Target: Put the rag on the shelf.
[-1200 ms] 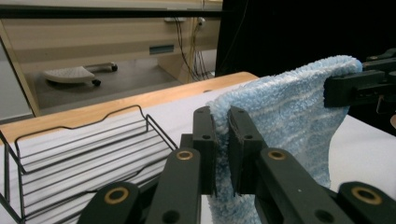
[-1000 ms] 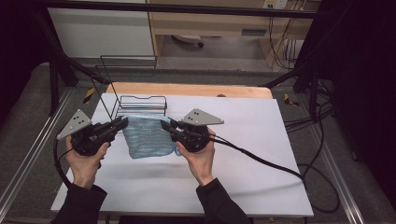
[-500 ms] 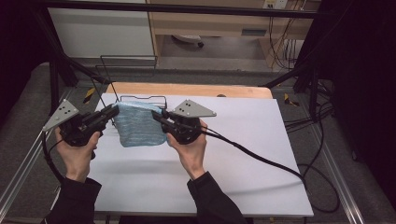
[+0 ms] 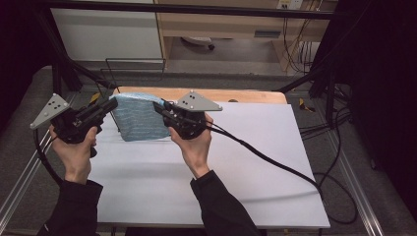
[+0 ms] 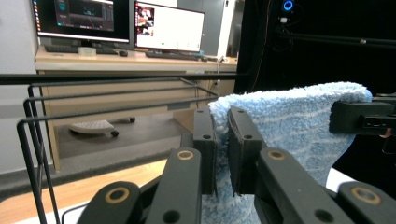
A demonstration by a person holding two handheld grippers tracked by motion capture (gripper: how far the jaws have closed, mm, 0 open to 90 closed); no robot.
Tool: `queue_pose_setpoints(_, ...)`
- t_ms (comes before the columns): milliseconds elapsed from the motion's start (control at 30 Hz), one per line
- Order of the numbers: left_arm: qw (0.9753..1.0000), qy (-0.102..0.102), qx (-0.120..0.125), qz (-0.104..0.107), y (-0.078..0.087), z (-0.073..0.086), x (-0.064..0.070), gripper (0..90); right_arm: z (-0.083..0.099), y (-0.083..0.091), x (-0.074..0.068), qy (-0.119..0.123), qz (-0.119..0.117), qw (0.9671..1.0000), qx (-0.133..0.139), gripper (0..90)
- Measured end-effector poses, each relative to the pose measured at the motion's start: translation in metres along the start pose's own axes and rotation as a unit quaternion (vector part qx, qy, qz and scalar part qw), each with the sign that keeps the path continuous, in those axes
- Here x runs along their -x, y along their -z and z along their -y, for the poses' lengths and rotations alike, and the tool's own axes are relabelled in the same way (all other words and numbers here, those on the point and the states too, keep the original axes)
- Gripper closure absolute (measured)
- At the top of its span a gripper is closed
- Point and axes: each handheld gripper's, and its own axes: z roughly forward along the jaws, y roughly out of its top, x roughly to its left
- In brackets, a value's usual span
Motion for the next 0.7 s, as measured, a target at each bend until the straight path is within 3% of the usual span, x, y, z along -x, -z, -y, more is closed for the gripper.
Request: queue_pose_setpoints(700,0.9985,0.000,0.052,-0.020,-0.003,-0.040,-0.015,82.4,-0.042,-0.021,-0.003,0.020,0.000,0.9990,0.040,80.9)
